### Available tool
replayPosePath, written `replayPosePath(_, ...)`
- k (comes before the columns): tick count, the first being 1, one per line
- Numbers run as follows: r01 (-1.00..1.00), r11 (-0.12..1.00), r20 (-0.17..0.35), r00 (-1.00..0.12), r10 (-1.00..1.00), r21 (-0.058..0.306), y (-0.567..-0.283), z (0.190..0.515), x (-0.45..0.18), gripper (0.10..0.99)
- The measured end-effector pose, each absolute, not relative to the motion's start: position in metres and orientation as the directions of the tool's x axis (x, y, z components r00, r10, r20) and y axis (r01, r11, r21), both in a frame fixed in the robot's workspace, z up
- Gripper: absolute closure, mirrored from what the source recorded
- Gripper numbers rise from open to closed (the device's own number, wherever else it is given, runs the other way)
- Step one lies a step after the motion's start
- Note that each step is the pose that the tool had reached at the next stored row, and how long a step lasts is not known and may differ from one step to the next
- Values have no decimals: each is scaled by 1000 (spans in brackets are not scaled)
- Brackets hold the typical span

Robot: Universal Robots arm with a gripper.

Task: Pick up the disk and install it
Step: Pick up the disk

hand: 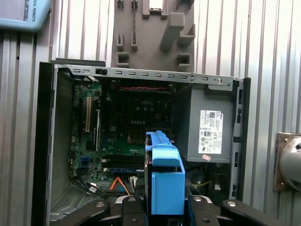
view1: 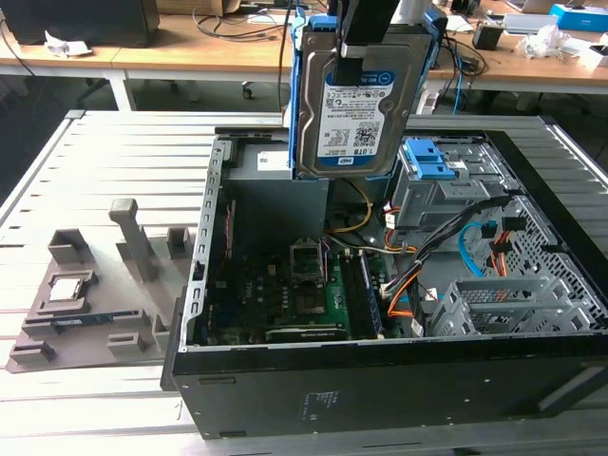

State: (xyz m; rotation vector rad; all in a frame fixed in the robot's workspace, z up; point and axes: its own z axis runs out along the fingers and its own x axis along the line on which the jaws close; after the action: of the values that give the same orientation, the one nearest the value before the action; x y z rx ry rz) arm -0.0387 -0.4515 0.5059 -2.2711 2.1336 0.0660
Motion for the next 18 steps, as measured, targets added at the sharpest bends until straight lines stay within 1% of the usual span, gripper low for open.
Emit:
replayPosePath(6, -998, -63, -48, 62, -997, 11, -461, 503, -39, 718)
replayPosePath(13, -998, -63, -48, 62, -997, 11, -483, 499, -39, 718)
replayPosePath(18, -998, -63, -48, 62, -997, 11, -491, 497, -39, 718)
